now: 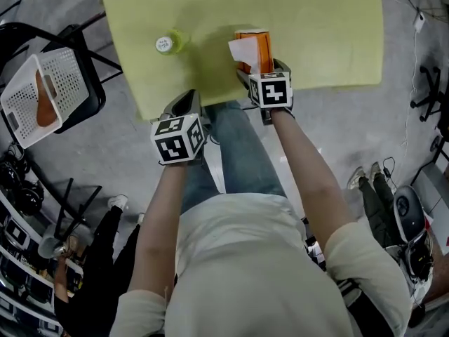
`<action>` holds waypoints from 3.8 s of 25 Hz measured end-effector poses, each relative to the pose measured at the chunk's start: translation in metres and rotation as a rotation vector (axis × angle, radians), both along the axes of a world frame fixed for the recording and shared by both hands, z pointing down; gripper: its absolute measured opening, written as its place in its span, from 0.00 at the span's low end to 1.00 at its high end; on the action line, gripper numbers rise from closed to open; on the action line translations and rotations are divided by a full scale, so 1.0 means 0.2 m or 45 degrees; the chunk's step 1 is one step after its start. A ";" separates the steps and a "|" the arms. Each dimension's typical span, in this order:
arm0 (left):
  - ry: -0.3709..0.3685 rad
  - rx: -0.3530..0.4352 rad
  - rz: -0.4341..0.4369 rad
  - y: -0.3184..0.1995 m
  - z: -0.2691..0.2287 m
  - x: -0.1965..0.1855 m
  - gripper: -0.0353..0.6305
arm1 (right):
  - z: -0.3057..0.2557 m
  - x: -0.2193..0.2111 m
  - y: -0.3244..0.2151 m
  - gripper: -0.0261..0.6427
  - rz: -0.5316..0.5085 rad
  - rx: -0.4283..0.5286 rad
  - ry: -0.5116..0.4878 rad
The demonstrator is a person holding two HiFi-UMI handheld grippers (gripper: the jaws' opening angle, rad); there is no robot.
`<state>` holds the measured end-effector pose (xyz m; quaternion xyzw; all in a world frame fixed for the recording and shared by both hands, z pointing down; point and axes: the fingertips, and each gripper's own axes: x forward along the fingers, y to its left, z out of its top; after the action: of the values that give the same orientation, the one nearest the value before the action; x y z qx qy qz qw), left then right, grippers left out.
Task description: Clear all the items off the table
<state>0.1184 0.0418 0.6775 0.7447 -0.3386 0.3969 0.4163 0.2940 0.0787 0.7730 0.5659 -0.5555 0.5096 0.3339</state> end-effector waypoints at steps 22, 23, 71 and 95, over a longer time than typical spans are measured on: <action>0.005 0.000 0.001 0.02 0.00 -0.05 0.07 | 0.12 0.00 0.00 0.68 0.038 -0.105 0.014; 0.006 0.004 -0.001 0.02 -0.01 -0.05 0.07 | 0.11 0.00 0.00 0.67 0.039 -0.108 0.016; 0.116 0.124 0.022 0.09 -0.63 -0.69 0.07 | -0.72 -0.60 0.31 0.49 0.125 0.032 0.150; 0.159 0.256 -0.189 -0.15 -0.89 -1.27 0.07 | -1.03 -1.08 0.15 0.49 -0.083 0.133 0.192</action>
<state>-0.1350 0.0126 0.5002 0.7788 -0.4043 0.2817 0.3881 0.0774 0.1081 0.5666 0.6010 -0.5726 0.4247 0.3614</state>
